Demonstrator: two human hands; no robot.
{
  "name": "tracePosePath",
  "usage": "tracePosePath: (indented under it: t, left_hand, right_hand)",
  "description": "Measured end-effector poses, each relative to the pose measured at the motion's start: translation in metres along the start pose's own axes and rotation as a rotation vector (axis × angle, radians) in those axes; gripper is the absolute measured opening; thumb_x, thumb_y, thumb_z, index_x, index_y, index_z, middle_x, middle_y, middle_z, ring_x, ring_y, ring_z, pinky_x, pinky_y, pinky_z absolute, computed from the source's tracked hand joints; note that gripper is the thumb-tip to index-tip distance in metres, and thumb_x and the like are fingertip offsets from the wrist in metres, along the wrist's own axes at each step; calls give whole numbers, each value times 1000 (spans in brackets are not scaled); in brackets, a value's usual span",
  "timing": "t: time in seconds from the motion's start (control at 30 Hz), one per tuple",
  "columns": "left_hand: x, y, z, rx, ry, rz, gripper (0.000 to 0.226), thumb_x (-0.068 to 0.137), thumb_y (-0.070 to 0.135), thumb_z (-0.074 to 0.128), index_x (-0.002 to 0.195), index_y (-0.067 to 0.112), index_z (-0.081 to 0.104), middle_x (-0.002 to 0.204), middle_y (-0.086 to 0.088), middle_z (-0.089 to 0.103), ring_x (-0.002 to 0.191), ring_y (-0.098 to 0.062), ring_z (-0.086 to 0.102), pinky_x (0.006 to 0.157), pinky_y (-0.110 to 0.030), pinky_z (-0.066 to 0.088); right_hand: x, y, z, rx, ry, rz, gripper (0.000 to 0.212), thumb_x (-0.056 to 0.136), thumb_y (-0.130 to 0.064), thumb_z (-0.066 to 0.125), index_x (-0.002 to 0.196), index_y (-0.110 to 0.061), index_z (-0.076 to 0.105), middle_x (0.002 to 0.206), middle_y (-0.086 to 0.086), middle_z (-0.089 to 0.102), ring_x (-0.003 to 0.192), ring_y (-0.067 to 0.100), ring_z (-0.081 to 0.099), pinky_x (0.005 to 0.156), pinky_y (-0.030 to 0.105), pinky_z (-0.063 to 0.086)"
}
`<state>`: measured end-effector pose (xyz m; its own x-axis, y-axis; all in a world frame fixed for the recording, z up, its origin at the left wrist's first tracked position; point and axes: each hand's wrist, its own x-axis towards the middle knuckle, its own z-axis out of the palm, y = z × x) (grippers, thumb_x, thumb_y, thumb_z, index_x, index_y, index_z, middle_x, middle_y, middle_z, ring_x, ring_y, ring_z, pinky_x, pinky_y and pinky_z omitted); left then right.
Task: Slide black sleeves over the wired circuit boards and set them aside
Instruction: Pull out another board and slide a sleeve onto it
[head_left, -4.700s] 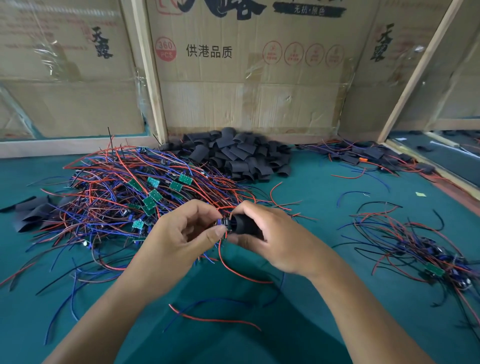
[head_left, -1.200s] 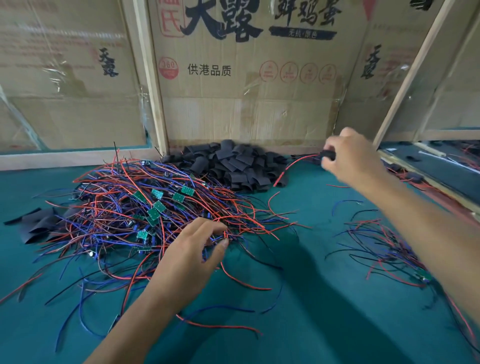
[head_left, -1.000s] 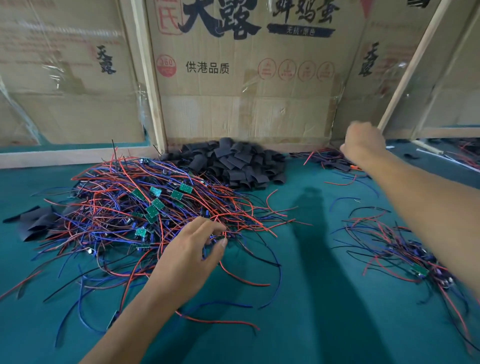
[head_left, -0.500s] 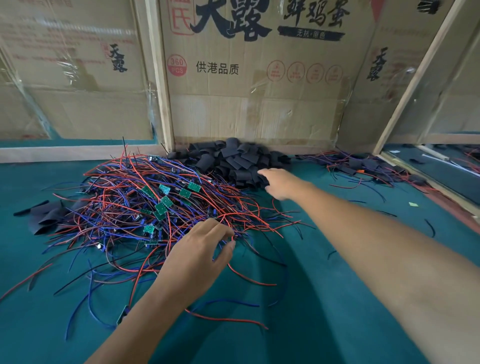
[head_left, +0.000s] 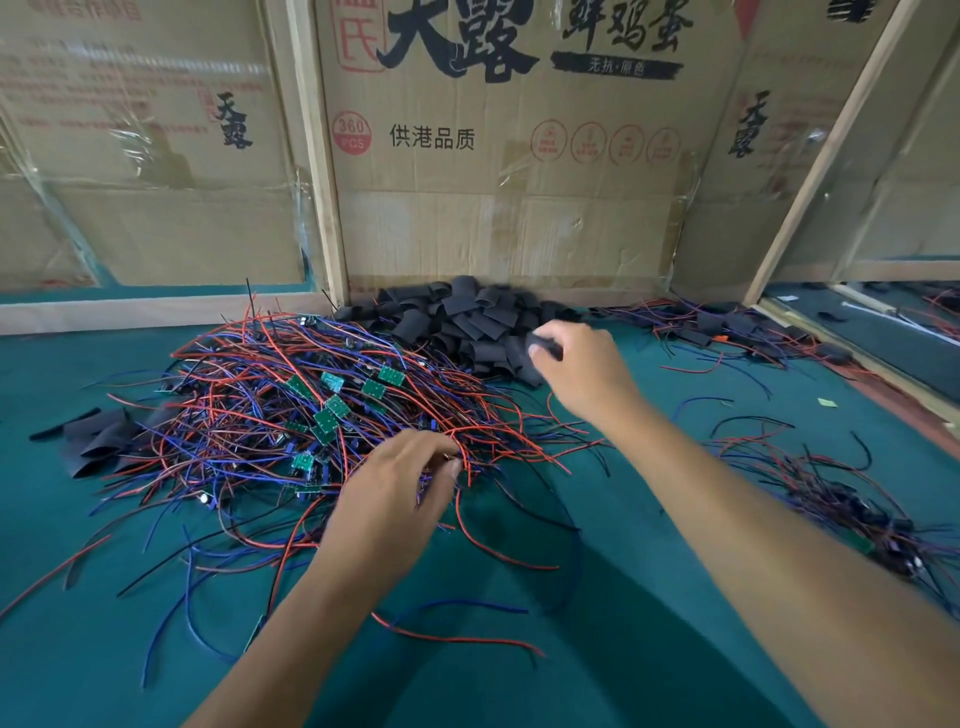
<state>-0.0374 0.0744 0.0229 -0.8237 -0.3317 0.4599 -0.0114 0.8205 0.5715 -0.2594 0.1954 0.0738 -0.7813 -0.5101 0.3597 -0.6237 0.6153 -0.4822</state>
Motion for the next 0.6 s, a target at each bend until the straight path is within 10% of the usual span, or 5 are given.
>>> tracePosePath:
  t: [0.17, 0.4, 0.6]
  left_hand:
    - [-8, 16, 20, -85, -156, -45, 50, 88, 58, 62, 132, 41, 44, 101, 22, 56, 91, 10, 49, 77, -12, 38]
    - [-10, 25, 17, -106, -61, 37, 22, 95, 46, 60, 111, 32, 59, 94, 21, 57, 87, -2, 52, 69, -20, 37]
    - [4, 7, -6, 67, 0, 98, 34, 96, 39, 57, 119, 15, 67, 103, 10, 61, 99, -10, 50, 90, -17, 38]
  right_hand:
    - [-92, -27, -5, 331, -188, -77, 6, 86, -29, 71, 87, -25, 75, 78, -8, 75, 70, 3, 68, 67, 28, 53]
    - [-113, -20, 5, 1089, -421, 78, 24, 90, -11, 72, 113, -6, 68, 84, 0, 66, 68, 14, 61, 60, 27, 54]
    - [-103, -1, 18, 1019, -162, 51, 19, 81, -30, 74, 99, -21, 72, 86, -7, 70, 78, 9, 64, 64, 27, 54]
